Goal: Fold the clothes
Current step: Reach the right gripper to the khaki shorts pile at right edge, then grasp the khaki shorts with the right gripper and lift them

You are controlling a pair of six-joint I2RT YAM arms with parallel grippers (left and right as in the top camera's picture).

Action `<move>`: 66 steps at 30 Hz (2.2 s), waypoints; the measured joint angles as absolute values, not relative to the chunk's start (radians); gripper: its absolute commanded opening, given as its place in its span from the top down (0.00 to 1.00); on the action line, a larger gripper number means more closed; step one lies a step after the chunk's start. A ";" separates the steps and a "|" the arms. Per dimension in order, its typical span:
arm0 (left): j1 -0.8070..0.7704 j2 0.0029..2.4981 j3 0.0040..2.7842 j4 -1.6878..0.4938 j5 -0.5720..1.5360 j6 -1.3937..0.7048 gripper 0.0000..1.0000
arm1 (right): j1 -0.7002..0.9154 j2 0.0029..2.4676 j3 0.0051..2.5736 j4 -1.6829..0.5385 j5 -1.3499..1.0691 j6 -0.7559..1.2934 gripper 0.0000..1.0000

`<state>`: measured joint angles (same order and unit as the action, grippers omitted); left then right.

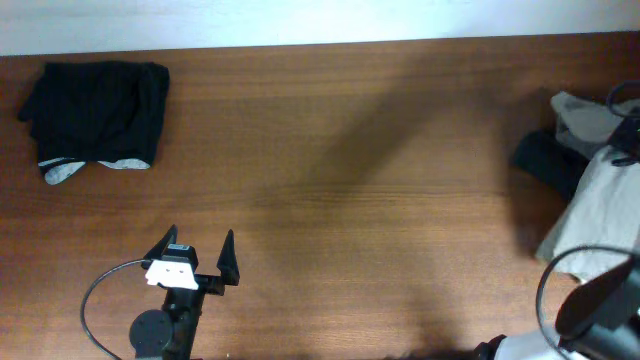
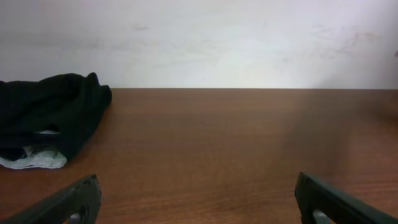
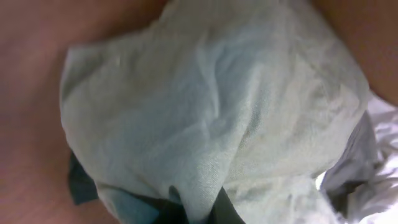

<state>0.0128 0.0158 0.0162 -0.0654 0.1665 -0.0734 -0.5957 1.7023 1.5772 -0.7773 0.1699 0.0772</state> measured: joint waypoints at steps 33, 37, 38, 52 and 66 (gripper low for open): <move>0.013 0.016 0.016 -0.065 0.167 -0.073 0.01 | -0.494 1.512 1.672 -0.844 0.345 0.133 0.01; 0.013 0.016 0.016 -0.065 0.167 -0.073 0.01 | -0.494 1.538 1.672 -0.936 0.265 0.168 0.01; 0.013 0.016 0.016 -0.065 0.167 -0.073 0.01 | -0.494 1.549 1.672 -0.954 0.244 0.176 0.01; 0.013 0.016 0.016 -0.065 0.167 -0.073 0.01 | -0.493 1.888 1.678 -1.059 0.086 0.210 0.59; 0.013 0.016 0.016 -0.065 0.167 -0.073 0.01 | -0.493 1.838 1.946 -1.242 0.258 0.210 0.84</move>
<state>0.0128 0.0158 0.0162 -0.0654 0.1665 -0.0731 -0.4927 1.8381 1.9465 -1.2415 0.2581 0.2096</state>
